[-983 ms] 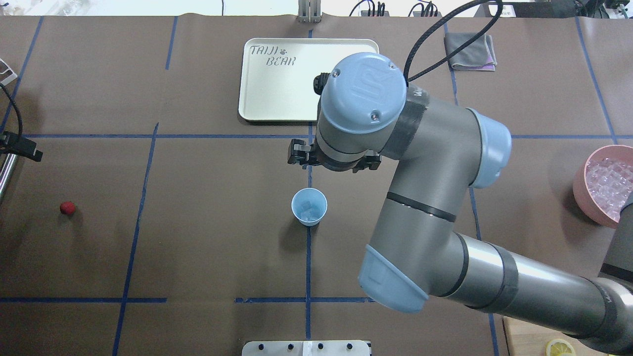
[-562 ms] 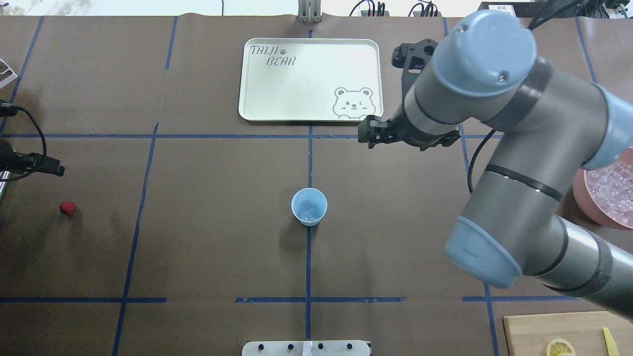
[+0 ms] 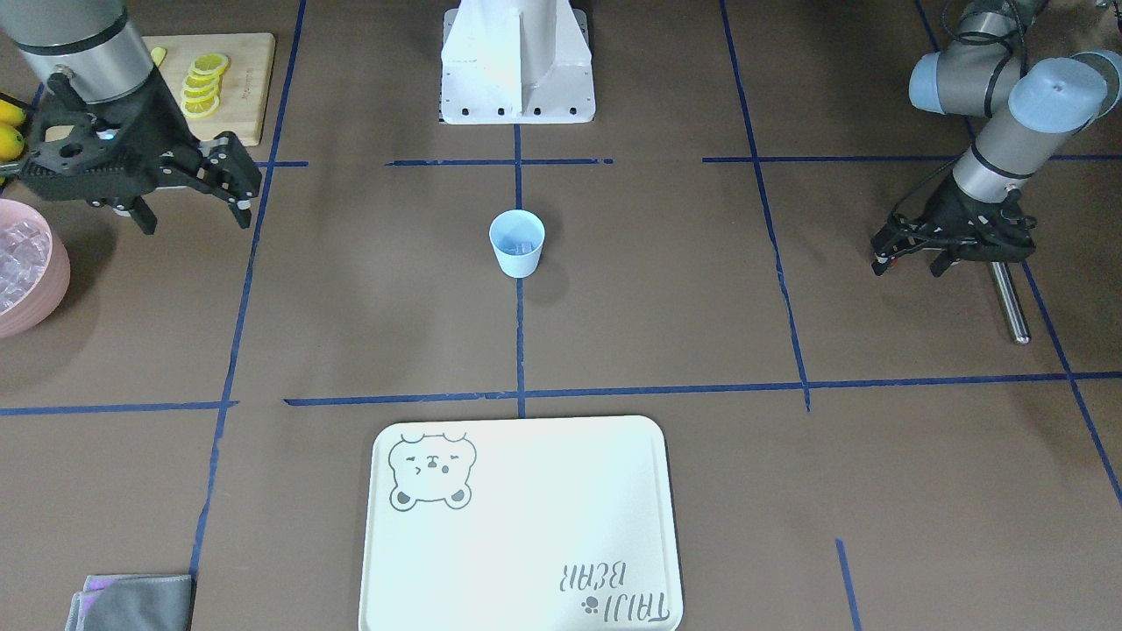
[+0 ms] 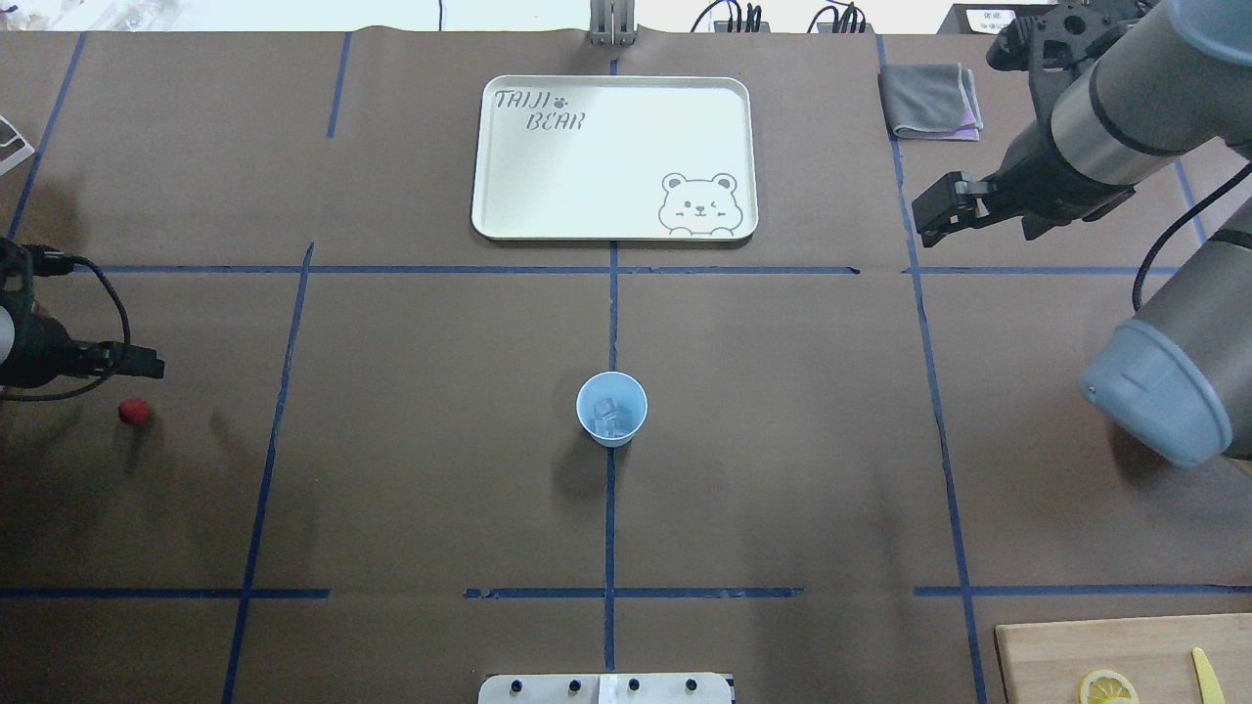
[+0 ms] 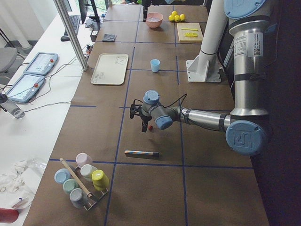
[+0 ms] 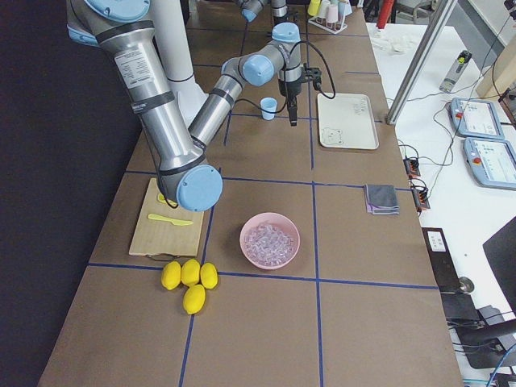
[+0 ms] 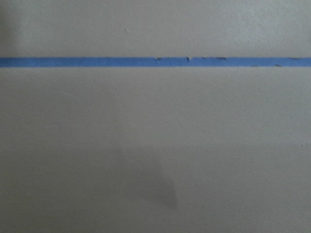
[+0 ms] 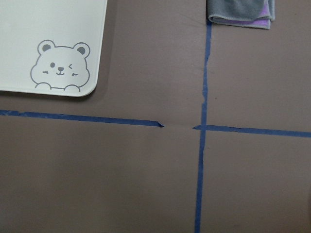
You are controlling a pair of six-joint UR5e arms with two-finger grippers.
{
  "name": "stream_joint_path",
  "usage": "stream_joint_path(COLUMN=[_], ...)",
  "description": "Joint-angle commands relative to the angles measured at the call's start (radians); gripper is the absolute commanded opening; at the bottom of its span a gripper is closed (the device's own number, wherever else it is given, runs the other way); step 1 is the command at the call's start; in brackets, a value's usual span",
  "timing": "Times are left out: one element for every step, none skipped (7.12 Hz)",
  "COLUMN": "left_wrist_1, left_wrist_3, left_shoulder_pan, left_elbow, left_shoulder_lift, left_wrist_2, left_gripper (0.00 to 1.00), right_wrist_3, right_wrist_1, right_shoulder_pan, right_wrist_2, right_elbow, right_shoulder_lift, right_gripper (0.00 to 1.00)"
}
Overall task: Mash ice and strawberries in cup
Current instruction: 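Raise the right gripper back toward the bowl while the left gripper moves toward the strawberry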
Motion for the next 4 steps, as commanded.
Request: stream_joint_path(left_wrist_1=[-0.004,-0.004,-0.002,-0.002], left_wrist_3=[-0.010,-0.012,-0.012,-0.012], left_shoulder_pan=[0.026,0.040,0.049,0.057], left_elbow=[-0.011,-0.013,-0.011,-0.011], left_shoulder_lift=[0.025,0.028,0.028,0.028], left_wrist_2=[0.007,0.010,0.010,0.016], left_gripper=[1.00,1.00,0.99,0.97], right_wrist_3=[-0.077,-0.077,-0.077,-0.077], right_wrist_1=[0.002,0.002,0.002,0.002], right_shoulder_pan=[0.050,0.051,0.051,0.053], right_wrist_2=[0.017,0.022,0.031,0.031], right_elbow=[-0.001,-0.001,-0.001,-0.001], right_shoulder_lift=[-0.061,-0.068,-0.068,-0.068], right_gripper=[0.99,0.99,0.99,0.99])
